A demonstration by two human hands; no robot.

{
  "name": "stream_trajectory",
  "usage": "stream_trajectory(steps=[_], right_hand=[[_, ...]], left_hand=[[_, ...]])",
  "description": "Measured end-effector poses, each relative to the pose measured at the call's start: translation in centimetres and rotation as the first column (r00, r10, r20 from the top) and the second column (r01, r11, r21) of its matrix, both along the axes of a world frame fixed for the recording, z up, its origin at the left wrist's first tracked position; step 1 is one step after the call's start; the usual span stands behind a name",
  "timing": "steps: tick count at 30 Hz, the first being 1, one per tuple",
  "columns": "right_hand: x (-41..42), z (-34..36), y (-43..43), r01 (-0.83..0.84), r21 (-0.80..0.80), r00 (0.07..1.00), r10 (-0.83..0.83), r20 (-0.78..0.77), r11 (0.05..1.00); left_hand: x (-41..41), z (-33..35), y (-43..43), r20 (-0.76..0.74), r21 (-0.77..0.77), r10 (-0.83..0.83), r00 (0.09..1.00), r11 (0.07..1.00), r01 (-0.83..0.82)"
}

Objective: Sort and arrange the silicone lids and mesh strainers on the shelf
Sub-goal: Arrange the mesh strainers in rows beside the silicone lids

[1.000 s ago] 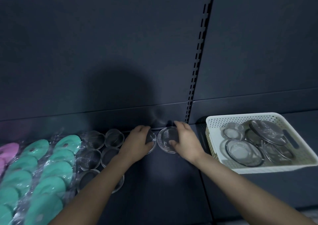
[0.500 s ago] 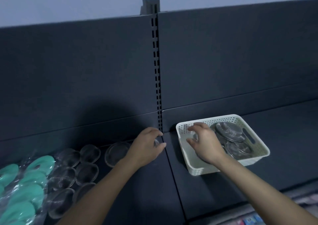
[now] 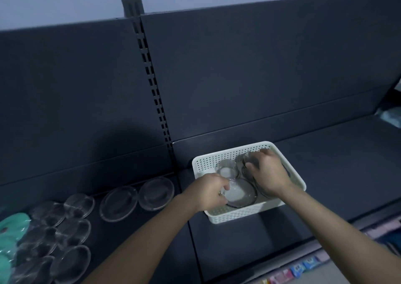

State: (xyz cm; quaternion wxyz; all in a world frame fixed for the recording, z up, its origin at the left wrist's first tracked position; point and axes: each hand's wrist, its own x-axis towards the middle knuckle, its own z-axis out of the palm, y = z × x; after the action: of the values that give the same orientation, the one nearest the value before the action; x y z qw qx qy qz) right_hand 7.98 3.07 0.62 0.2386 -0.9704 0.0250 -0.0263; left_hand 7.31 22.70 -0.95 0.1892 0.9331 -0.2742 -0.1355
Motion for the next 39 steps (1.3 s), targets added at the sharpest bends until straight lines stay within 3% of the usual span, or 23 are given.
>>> stream_trajectory(steps=[7, 14, 18, 24, 26, 30, 36, 39], right_hand=[[2.0, -1.7, -1.5, 0.100, 0.012, 0.984, -0.097, -0.150, 0.995], [3.1, -2.1, -2.4, 0.117, 0.089, 0.972, -0.095, -0.213, 0.989], [3.4, -1.9, -3.1, 0.117, 0.131, 0.981, -0.094, -0.167, 0.984], [2.7, -1.3, -2.9, 0.131, 0.298, 0.989, -0.144, 0.022, 0.945], [2.5, -1.1, -2.7, 0.129, 0.327, 0.986, -0.155, 0.054, 0.936], [2.4, -0.6, -2.0, 0.099, 0.386, 0.982, -0.152, 0.110, 0.917], [1.4, 1.0, 0.8, 0.036, 0.432, 0.975, -0.127, 0.185, 0.901], [0.6, 1.9, 2.9, -0.019, 0.454, 0.976, -0.081, 0.200, 0.891]], left_hand=[[1.0, -2.6, -1.0, -0.035, 0.173, -0.070, 0.997, 0.982, 0.075], [0.7, -3.1, -1.7, 0.041, 0.185, -0.100, 0.994, 0.979, 0.091], [0.9, -2.6, -2.0, 0.032, 0.011, -0.072, 0.997, 0.997, 0.072], [1.0, -0.7, -1.7, -0.066, -0.282, 0.149, 0.987, 0.946, -0.162], [1.0, -0.1, -1.6, -0.153, -0.404, 0.277, 0.949, 0.859, -0.315], [1.0, 1.0, -0.8, -0.369, -0.604, 0.419, 0.830, 0.570, -0.557], [0.5, 2.5, 2.0, -0.621, -0.688, 0.367, 0.692, 0.166, -0.706], [-0.2, 3.0, 4.4, -0.668, -0.689, 0.354, 0.655, 0.038, -0.723]])
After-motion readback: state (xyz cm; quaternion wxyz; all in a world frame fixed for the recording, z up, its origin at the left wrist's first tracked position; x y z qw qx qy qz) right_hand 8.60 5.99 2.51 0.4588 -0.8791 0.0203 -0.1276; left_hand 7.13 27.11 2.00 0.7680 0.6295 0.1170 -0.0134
